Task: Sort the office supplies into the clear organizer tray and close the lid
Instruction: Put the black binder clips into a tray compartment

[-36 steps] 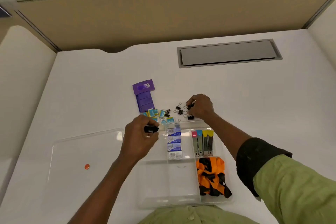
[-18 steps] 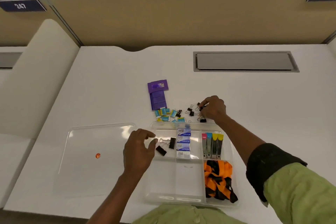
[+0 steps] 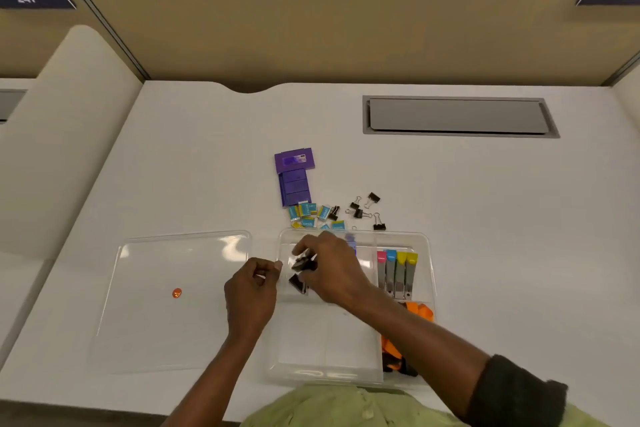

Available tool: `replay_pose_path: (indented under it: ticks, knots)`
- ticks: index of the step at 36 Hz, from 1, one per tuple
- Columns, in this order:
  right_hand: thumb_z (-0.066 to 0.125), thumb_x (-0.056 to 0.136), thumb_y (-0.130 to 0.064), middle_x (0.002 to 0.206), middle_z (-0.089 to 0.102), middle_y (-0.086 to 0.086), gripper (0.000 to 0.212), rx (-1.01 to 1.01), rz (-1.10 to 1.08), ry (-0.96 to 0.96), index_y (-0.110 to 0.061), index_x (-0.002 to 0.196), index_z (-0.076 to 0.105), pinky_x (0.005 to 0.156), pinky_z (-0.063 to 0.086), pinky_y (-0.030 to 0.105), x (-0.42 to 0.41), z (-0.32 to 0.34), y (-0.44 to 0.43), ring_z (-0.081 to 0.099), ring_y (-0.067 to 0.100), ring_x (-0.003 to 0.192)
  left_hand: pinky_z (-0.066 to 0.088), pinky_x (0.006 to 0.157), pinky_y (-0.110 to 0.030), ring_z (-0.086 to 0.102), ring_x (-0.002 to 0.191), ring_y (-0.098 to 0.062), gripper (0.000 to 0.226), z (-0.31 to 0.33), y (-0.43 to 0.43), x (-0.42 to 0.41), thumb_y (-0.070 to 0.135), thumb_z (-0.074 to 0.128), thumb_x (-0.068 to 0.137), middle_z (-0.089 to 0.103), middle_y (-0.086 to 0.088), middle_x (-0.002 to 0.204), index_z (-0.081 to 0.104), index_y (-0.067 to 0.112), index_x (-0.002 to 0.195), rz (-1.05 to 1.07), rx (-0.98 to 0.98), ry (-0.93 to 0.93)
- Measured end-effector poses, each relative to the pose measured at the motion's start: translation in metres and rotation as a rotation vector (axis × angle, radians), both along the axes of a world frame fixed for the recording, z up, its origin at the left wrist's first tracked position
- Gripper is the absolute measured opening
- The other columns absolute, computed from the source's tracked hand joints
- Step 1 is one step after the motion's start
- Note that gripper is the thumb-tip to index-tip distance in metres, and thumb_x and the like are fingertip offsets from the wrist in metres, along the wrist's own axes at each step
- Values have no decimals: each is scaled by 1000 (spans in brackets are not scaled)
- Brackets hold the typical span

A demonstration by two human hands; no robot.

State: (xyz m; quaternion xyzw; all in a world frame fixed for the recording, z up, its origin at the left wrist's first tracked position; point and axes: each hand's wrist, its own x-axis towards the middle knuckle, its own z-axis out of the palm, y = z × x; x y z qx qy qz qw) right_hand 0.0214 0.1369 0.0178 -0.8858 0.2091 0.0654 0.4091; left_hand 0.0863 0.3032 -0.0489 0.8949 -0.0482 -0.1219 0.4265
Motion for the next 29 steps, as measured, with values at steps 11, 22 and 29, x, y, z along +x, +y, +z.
replay_pose_path:
  ticks: [11,22,29]
  knots:
    - [78,81,-26,108,58,8,34,-335,-238,-54,-25,112,65,82,54,40,24,-21,-107,59,25,100,47,56,-34,58,55,-13,22,-16,0,-15,28,66,103,63,5,63,65,17,84,-33,-12,-127]
    - [81,78,-38,121,47,11,62,-559,166,170,-25,134,58,79,54,39,48,-64,-154,46,27,113,40,50,-30,48,48,-8,30,-23,2,-18,33,66,103,51,10,52,60,19,77,-39,9,-210]
    - [75,85,-22,94,56,9,13,-549,149,24,-17,97,72,59,41,30,49,-75,-145,54,24,88,38,52,-28,46,49,-10,35,-23,4,-19,37,65,103,47,9,51,58,20,73,-31,32,-205]
